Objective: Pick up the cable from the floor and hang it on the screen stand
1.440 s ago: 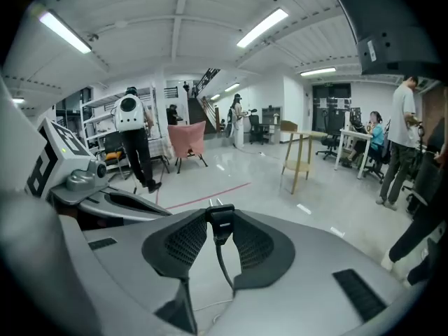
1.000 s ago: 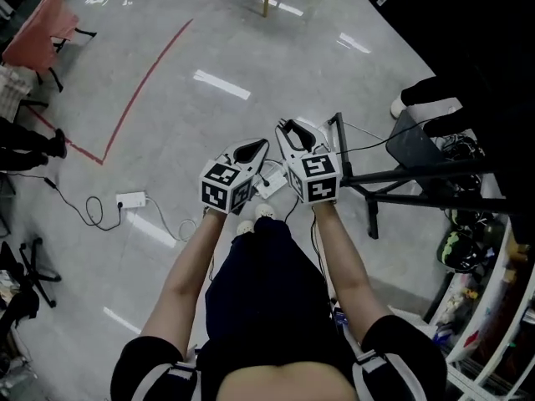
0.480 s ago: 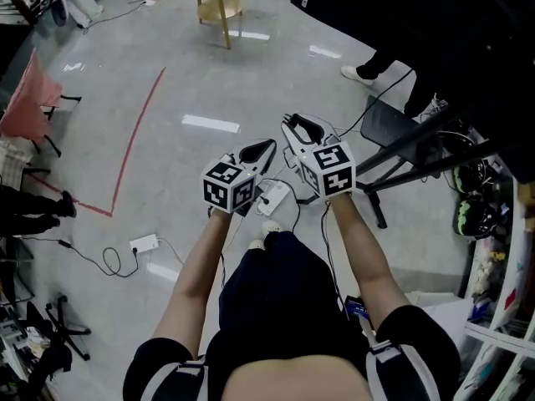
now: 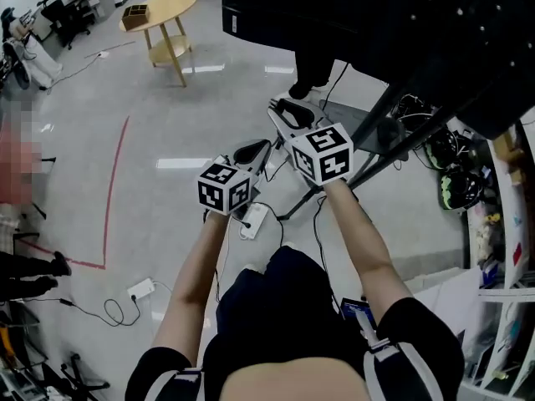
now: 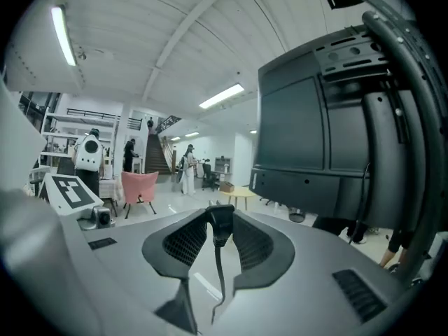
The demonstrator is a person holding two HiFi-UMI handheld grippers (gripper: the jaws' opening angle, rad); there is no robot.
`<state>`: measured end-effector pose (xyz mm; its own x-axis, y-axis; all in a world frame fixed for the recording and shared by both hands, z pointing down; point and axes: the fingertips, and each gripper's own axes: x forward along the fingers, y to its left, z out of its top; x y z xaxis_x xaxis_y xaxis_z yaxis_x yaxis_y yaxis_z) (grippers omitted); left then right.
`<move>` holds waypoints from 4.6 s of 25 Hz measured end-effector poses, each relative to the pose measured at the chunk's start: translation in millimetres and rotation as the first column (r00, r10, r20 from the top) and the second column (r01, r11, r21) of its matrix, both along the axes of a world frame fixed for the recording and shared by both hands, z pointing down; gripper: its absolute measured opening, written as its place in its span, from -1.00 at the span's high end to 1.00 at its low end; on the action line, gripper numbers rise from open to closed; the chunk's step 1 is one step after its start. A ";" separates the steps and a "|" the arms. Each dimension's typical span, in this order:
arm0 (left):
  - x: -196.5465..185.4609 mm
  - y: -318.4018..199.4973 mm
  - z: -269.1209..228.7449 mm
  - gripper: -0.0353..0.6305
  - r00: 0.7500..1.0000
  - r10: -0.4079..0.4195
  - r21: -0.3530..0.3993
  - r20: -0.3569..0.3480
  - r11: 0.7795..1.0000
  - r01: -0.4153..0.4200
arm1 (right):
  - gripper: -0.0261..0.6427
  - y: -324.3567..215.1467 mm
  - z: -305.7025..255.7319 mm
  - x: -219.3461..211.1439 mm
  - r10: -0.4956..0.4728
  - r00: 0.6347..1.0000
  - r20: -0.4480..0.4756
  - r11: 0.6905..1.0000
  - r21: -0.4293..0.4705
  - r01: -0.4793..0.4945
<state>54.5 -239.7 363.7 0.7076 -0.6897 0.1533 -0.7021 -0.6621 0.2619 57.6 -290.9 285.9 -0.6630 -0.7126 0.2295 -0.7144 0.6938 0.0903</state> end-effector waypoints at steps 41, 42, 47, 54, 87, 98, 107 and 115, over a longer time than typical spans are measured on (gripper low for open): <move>136.7 -181.1 -238.7 0.88 0.965 0.261 0.280 0.008 0.926 -0.253 | 0.52 -173.0 -374.4 85.0 0.066 0.993 -0.101 0.926 0.376 -0.023; 137.2 -187.1 -245.3 0.88 0.964 0.266 0.291 0.018 0.921 -0.260 | 0.52 -175.9 -379.8 84.7 0.066 0.992 -0.104 0.924 0.383 -0.021; 138.7 -212.2 -282.7 0.88 0.958 0.285 0.330 0.033 0.902 -0.280 | 0.52 -185.8 -417.1 80.5 0.065 0.989 -0.130 0.911 0.413 -0.006; 149.8 -237.3 -323.9 0.88 0.958 0.280 0.372 0.066 0.884 -0.284 | 0.52 -193.8 -475.7 91.4 0.064 0.990 -0.126 0.898 0.441 -0.002; 181.5 -220.3 -324.4 0.88 0.937 0.327 0.416 0.125 0.840 -0.349 | 0.52 -95.3 -578.4 216.3 0.275 0.959 -0.063 0.690 0.708 -0.151; 205.3 -161.3 -279.4 0.88 0.905 0.398 0.405 0.148 0.811 -0.423 | 0.53 -14.3 -472.5 200.1 0.301 0.938 -0.171 0.601 0.798 -0.048; 204.0 -142.8 -255.4 0.88 0.900 0.411 0.384 0.145 0.815 -0.435 | 0.53 -19.9 -348.0 181.7 0.484 0.696 -0.530 0.565 0.797 0.214; 195.8 -152.6 -246.9 0.88 0.921 0.372 0.384 0.119 0.838 -0.388 | 0.53 -51.4 -290.3 189.4 0.558 0.656 -0.509 0.489 0.840 0.235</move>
<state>250.3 -392.3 116.8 0.9257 -0.3761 -0.0404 -0.3782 -0.9205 -0.0982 247.0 -342.3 -4.4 -0.4378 -0.8724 -0.2175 -0.2406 -0.1194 0.9633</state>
